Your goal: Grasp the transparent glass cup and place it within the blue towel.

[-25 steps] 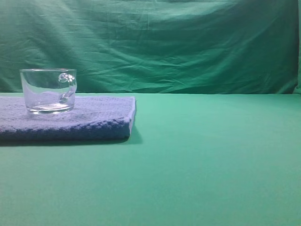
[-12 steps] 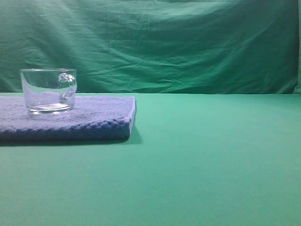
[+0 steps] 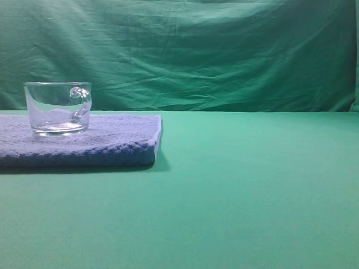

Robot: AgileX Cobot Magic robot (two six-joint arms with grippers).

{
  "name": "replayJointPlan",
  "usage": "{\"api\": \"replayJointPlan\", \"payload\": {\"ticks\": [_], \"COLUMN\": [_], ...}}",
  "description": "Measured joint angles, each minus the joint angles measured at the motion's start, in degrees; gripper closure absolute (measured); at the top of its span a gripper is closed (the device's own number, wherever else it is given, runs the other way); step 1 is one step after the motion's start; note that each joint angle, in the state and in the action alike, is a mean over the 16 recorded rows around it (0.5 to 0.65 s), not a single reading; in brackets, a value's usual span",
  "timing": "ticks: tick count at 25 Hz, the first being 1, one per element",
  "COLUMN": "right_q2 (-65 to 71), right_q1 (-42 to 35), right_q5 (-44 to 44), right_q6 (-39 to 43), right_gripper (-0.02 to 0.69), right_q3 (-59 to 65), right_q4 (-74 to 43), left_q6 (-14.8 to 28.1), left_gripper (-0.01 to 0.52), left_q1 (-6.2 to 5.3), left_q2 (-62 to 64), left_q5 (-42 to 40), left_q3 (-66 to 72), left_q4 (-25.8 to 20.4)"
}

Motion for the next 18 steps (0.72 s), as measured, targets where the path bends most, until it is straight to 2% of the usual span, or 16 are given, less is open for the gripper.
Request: {"api": "replayJointPlan", "payload": {"ticks": [9,18], "right_q2": [-9.9,-11.8], "right_q1": [-1.6,-1.8], "right_q5": [-4.8,-3.6], "right_q6": [-1.7,-1.7], "right_gripper": [0.604,0.604], "right_q3": [14.0,18.2], "right_q4": [1.4,2.8], "left_q6": [0.0,0.0], "left_gripper": [0.514,0.514], "left_q1": [0.00,0.00], "left_q2": [0.0,0.0], "left_q5": [0.0,0.0], "left_q3": [0.0,0.0], "left_q4": [0.0,0.0]}}
